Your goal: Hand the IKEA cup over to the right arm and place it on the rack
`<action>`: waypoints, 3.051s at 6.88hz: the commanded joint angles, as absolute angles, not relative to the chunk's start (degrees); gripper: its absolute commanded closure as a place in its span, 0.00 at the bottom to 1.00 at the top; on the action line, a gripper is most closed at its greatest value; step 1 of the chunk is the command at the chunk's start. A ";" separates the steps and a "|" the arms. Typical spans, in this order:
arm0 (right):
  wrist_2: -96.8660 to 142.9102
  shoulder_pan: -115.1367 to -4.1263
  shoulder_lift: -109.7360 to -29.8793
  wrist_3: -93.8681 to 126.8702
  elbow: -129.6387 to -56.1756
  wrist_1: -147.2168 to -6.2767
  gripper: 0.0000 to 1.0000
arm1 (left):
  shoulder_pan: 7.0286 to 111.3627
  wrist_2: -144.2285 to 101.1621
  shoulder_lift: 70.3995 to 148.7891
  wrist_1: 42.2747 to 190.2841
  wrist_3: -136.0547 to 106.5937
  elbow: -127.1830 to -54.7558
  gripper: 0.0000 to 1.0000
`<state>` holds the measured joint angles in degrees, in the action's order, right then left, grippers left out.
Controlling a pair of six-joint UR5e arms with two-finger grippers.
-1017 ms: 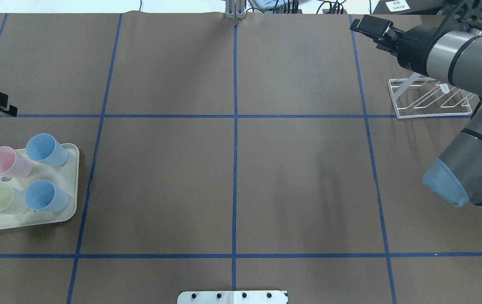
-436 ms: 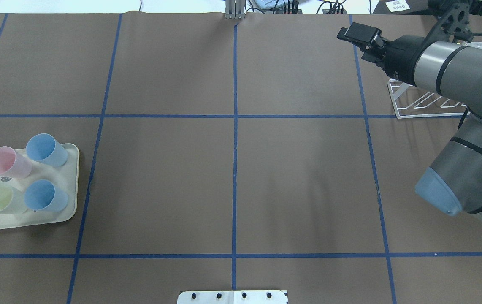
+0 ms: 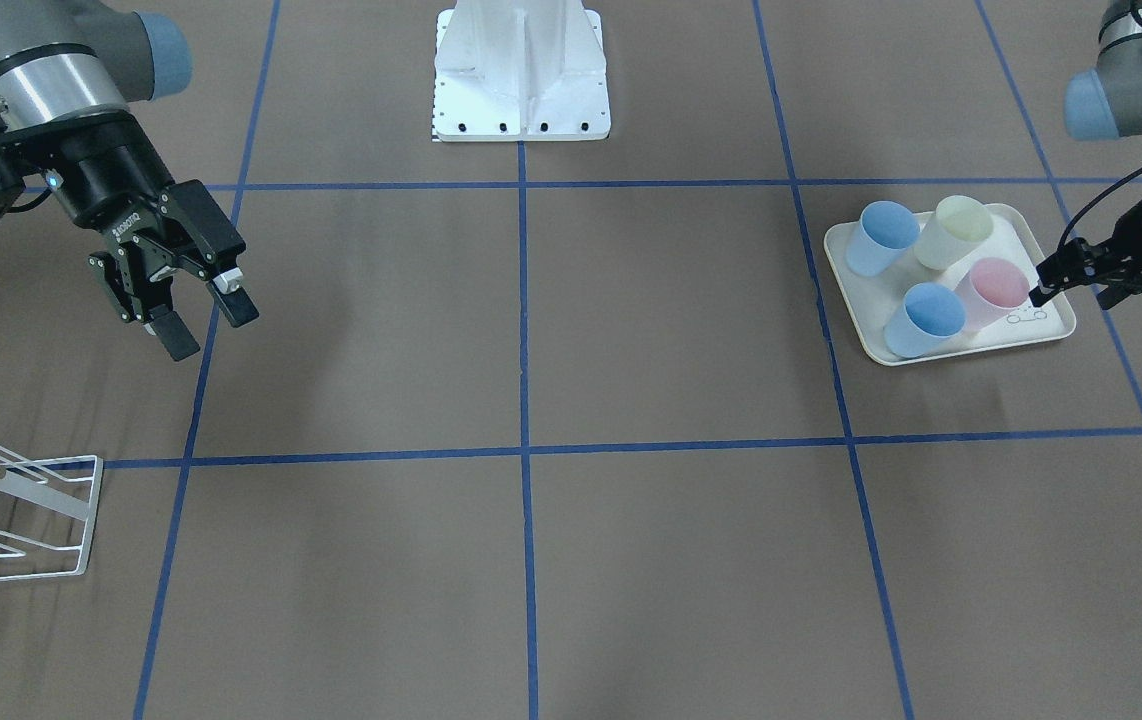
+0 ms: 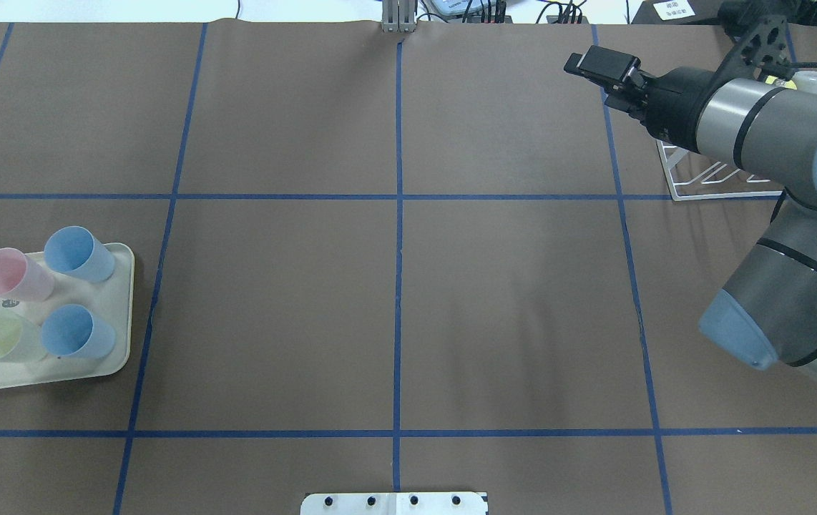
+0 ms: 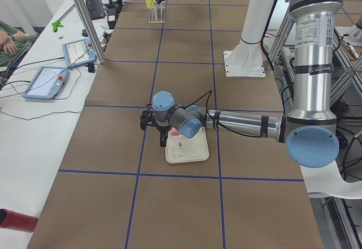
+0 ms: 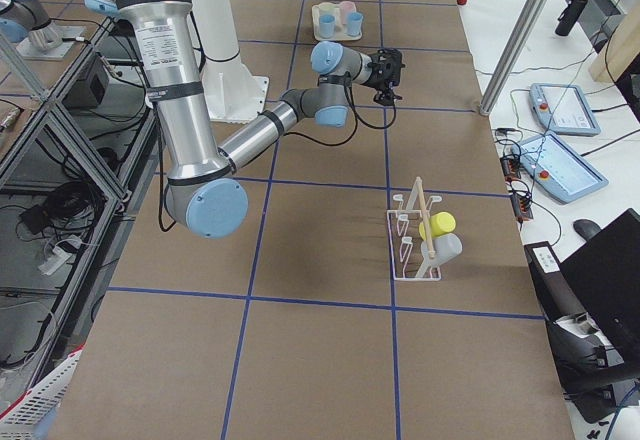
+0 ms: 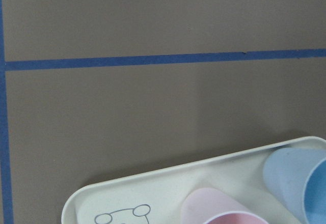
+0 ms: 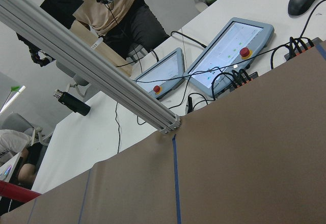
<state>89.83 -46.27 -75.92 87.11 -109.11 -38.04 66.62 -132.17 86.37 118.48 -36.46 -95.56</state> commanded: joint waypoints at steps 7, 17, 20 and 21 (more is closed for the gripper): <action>89.91 -46.14 -75.85 86.57 -108.72 -37.97 0.00 | 62.33 -131.92 84.81 119.36 -37.62 -95.54 0.00; 90.35 -46.14 -75.41 86.22 -107.93 -37.97 0.00 | 76.52 -137.19 81.65 118.57 -37.88 -99.40 1.00; 90.18 -45.70 -75.15 87.01 -107.76 -38.06 0.00 | 78.31 -135.19 97.58 96.50 -39.28 -100.37 1.00; 90.18 -45.62 -74.97 87.19 -107.06 -37.97 0.00 | 77.61 -133.17 103.39 94.59 -46.94 -99.15 1.00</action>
<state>90.21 -45.74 -75.18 86.86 -107.65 -38.01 77.99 -135.11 96.32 99.40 -40.95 -99.97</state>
